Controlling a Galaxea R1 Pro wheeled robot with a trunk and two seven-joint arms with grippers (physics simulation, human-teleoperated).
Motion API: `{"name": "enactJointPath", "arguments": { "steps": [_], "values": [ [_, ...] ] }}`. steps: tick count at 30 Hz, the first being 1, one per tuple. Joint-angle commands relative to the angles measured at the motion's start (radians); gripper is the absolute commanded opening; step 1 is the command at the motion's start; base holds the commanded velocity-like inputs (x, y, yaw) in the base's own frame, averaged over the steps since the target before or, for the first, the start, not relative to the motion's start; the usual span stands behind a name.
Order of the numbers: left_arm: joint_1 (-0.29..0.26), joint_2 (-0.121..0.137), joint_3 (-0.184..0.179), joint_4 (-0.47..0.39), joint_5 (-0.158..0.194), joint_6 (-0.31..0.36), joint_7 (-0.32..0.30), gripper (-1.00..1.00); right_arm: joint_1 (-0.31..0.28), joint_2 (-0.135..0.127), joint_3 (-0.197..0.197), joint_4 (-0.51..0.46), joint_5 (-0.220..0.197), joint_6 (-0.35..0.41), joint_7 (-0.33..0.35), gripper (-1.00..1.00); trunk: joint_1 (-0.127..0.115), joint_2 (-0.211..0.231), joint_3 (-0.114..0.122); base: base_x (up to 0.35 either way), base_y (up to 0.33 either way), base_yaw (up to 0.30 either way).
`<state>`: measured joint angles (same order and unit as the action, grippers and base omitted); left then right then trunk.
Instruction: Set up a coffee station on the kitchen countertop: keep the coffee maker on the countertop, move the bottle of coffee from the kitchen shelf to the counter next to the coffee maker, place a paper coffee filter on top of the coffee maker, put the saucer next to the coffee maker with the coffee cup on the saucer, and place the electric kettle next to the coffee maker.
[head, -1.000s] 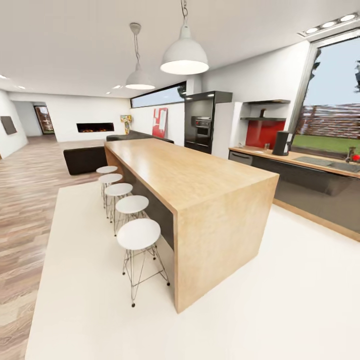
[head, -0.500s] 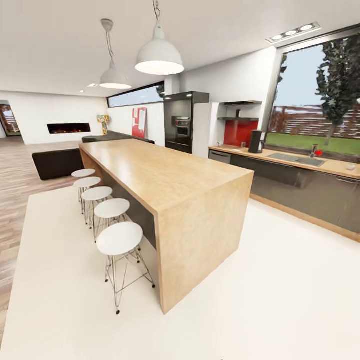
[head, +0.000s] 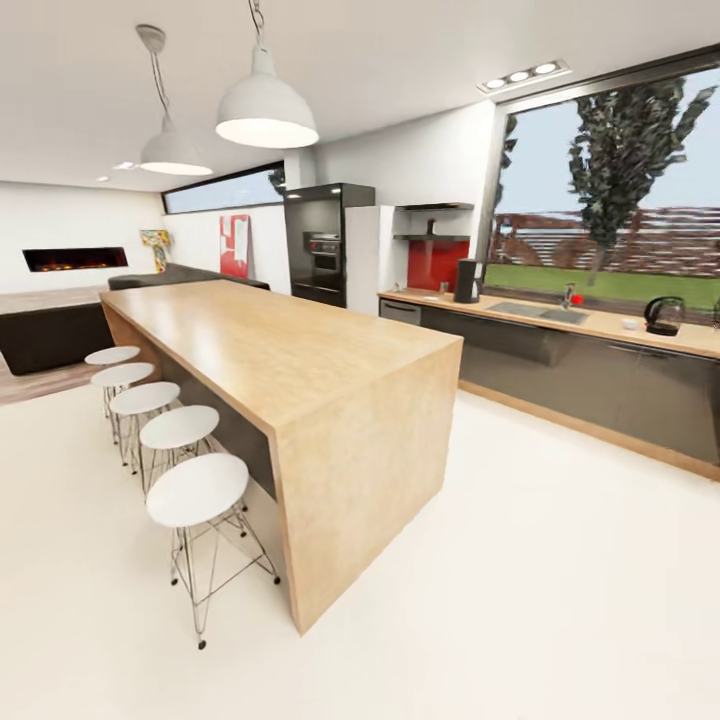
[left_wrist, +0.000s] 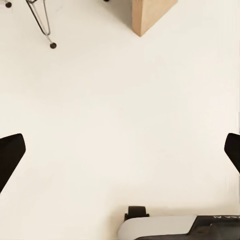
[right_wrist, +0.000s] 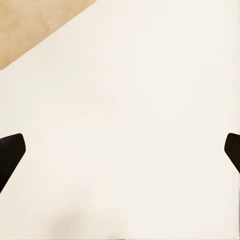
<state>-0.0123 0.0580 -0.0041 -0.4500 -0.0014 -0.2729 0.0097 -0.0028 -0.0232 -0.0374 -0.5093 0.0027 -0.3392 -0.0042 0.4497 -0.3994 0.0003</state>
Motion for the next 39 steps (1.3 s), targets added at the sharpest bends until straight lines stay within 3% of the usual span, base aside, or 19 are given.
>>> {"name": "enactJointPath", "arguments": {
  "steps": [1, 22, 39],
  "values": [
    [0.000, 0.000, -0.001, 0.001, 0.000, -0.003, 0.001, 1.00, 0.000, 0.000, -0.001, 0.001, 0.000, -0.003, 0.000, 1.00, 0.000, -0.001, 0.000, 0.000, 0.000, -0.267],
    [0.000, 0.000, -0.001, 0.013, 0.000, -0.003, 0.001, 1.00, 0.000, 0.000, -0.001, 0.002, 0.000, -0.003, 0.000, 1.00, 0.000, -0.001, 0.000, 0.010, -0.001, -0.267],
    [0.000, 0.003, 0.006, 0.016, 0.000, -0.003, 0.001, 1.00, 0.000, 0.000, -0.001, 0.002, 0.000, -0.003, 0.000, 1.00, 0.000, -0.001, 0.000, 0.274, -0.128, -0.267]
  ]
}}
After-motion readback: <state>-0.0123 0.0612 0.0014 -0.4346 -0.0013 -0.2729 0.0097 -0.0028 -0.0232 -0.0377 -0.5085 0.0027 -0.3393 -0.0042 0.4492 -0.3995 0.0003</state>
